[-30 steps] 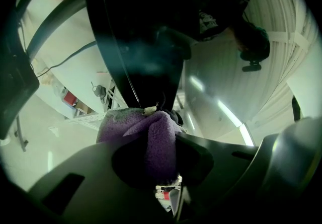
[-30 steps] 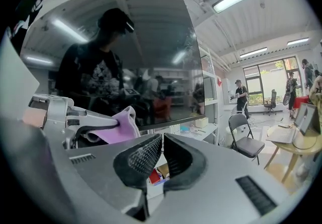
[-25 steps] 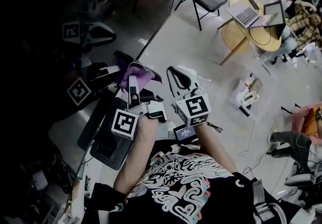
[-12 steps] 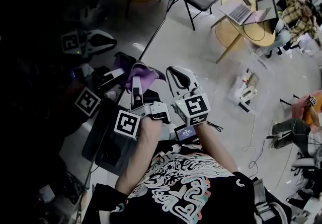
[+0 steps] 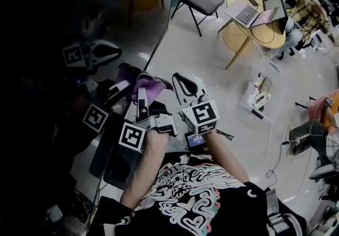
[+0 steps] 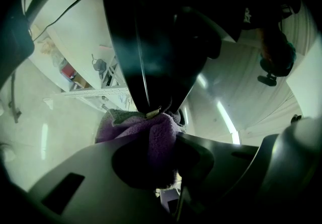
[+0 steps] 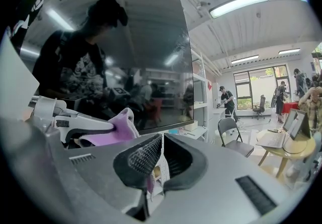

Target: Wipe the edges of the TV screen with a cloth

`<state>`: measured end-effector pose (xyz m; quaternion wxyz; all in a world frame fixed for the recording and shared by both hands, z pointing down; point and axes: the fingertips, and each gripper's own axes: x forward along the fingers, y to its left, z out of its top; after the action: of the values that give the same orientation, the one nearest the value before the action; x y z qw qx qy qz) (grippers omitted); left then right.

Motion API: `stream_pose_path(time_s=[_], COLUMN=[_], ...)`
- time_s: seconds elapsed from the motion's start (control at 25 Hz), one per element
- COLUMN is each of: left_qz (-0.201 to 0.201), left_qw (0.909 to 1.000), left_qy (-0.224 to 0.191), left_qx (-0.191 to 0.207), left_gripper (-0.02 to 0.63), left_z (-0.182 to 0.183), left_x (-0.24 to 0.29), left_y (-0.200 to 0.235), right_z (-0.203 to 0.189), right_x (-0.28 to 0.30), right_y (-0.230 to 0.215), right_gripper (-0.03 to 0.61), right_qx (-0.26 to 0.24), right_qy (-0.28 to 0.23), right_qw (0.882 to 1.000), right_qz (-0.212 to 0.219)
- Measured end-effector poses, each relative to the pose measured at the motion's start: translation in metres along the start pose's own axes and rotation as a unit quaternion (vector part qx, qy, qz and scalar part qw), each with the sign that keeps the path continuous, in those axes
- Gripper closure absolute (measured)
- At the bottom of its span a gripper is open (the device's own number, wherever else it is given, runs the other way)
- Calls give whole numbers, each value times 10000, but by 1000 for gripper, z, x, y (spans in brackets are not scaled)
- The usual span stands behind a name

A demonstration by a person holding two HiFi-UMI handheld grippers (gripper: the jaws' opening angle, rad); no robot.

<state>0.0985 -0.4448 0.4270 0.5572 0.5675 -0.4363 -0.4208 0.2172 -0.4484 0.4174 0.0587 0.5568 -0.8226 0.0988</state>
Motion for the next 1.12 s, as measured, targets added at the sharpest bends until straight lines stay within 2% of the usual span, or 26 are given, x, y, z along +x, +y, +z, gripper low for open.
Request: stream_pose_path(time_s=[0.24,0.36,0.52,0.84,1.12], left_qz=[-63,-156,-251,-350,-508], left_qw=[9996,9988,9973,9960,9956], left_qy=[-156,-377,-622,-746,-664], left_qx=[-219,-257,-304,-358,-430], left_gripper=[547,546,547,548,548], left_z=[-2,2,0,5,1], left_x=[-8,-7,-6,-4,-3], left_y=[37,35,30,17,4], right_z=[-30,-27,-21,-3,6], right_x=[18,25,32,43,42], right_y=[-2,-5,-15,-5,-10], right_gripper=[543,543,543,543,543], right_qx=[-134,-204,-9,-97,-2], right_qy=[-62,-44,-46,-119,-164], right_qw=[9994,9982,9965,9939,9949], right_qz=[321,561,840,1091,996])
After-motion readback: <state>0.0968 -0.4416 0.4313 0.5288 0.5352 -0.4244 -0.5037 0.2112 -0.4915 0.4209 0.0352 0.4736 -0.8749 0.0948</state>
